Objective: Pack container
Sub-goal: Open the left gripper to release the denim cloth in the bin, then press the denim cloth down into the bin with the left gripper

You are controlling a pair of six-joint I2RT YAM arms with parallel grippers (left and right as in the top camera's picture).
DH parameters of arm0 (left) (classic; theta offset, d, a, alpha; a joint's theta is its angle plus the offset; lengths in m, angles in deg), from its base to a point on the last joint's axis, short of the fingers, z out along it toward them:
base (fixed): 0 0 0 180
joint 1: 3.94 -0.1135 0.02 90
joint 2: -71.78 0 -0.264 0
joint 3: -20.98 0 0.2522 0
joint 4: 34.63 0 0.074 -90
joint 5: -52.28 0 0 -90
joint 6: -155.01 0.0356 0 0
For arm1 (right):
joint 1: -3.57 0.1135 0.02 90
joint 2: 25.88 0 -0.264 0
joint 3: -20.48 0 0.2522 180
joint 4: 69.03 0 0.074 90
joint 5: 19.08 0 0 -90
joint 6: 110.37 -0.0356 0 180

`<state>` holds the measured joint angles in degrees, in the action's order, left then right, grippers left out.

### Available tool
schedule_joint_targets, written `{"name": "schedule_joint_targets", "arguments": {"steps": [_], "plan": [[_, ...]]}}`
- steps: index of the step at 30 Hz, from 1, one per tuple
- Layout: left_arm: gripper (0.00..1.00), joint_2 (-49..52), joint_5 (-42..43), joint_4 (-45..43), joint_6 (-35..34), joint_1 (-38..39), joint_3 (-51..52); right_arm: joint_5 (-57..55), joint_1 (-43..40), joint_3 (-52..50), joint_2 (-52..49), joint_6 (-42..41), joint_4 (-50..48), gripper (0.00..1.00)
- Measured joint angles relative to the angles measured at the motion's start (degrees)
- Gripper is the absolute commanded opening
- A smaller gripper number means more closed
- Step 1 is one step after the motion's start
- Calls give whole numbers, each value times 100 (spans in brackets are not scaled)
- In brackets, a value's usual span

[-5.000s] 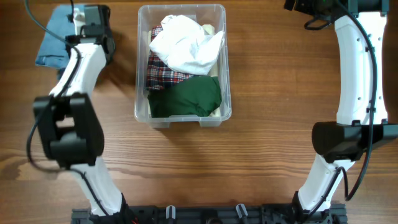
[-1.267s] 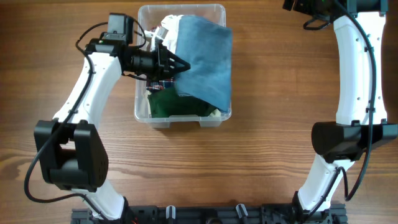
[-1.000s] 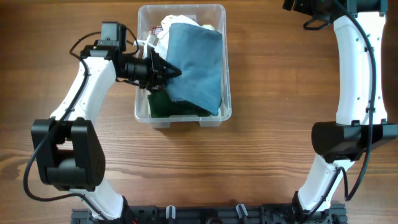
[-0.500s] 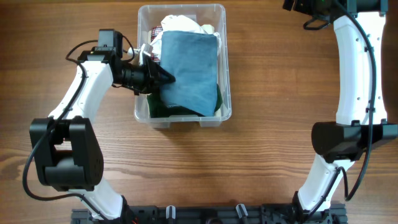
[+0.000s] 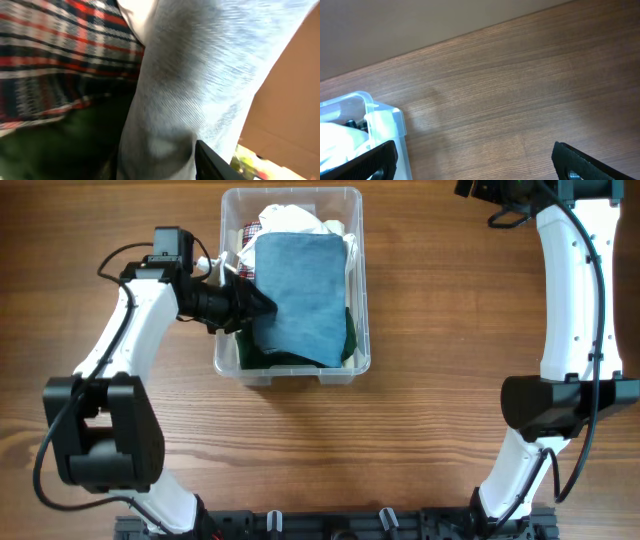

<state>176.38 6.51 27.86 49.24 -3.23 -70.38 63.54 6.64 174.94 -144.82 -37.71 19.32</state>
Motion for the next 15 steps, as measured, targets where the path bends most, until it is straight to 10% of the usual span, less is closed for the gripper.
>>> {"name": "schedule_joint_targets", "arguments": {"steps": [15], "plan": [[55,-1965,-2046,-435,197,409,-208,0,0,-2,0,0,0,100]]}}
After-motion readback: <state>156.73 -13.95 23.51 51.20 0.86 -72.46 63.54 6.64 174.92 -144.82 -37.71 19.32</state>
